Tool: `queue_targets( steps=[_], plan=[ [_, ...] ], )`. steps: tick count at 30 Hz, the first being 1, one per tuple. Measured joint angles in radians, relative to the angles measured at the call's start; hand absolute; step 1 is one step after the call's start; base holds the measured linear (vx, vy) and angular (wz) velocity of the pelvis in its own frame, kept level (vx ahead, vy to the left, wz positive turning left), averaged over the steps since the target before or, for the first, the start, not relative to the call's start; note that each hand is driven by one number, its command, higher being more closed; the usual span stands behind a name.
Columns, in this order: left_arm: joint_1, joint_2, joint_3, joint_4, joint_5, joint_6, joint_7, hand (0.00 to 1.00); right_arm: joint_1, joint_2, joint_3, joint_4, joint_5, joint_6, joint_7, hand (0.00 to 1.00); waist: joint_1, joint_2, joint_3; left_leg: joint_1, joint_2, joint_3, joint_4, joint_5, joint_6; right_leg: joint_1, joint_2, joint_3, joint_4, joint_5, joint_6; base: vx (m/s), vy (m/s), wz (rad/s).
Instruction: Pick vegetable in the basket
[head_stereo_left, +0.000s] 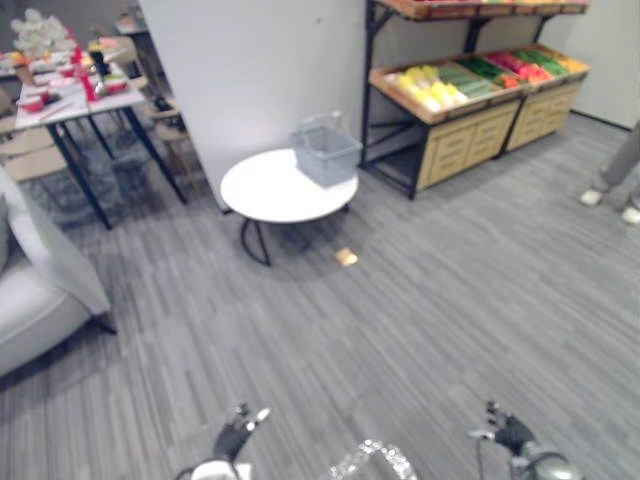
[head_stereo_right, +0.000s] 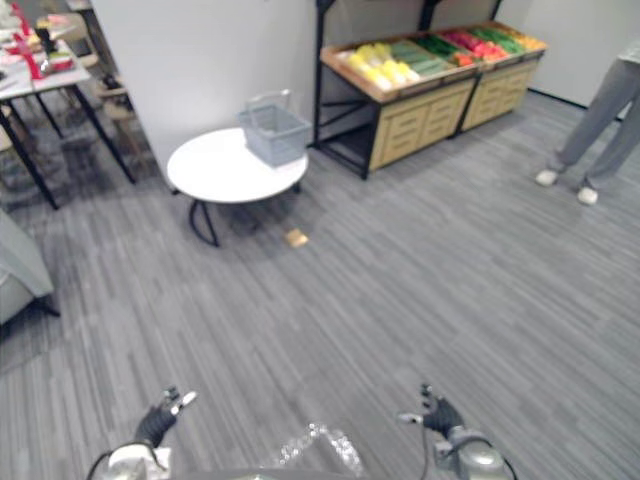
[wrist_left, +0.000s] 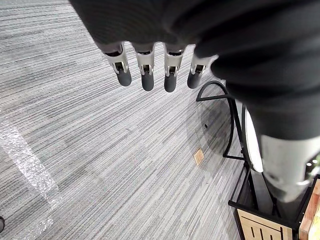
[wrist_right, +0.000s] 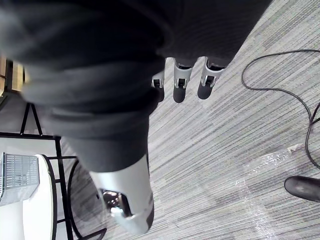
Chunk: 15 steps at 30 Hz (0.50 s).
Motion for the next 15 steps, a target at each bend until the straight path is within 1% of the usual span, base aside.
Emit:
queue_targets(
  steps=[9, 11, 15],
  plan=[
    [0.0, -0.001, -0.001, 0.0, -0.002, 0.0, -0.002, 0.0, 0.0, 0.0, 0.0, 0.0, 0.0, 0.0, 0.003, 0.0, 0.0, 0.001, 0.0, 0.001, 0.0, -0.002, -0.002, 0.0, 0.0, 0.002, 0.0, -0.002, -0.002, 0.0, 0.0, 0.0, 0.0, 0.0],
    [0.0, -0.001, -0.002, 0.0, -0.03, 0.006, -0.002, 0.0, 0.0, 0.0, -0.001, 0.0, 0.0, 0.0, 0.008, 0.0, -0.001, 0.001, 0.001, 0.002, -0.002, -0.009, -0.002, 0.0, 0.0, 0.007, -0.001, -0.007, -0.006, 0.0, 0.0, 0.0, 0.0, 0.07],
    [0.0, -0.001, -0.002, 0.002, -0.036, 0.007, -0.002, 0.0, 0.0, 0.0, -0.001, 0.0, 0.0, 0.0, 0.008, 0.0, -0.001, 0.003, 0.002, 0.005, -0.002, -0.017, -0.005, 0.001, 0.001, 0.012, -0.002, -0.013, -0.008, 0.0, 0.0, 0.0, 0.0, 0.06]
  ],
)
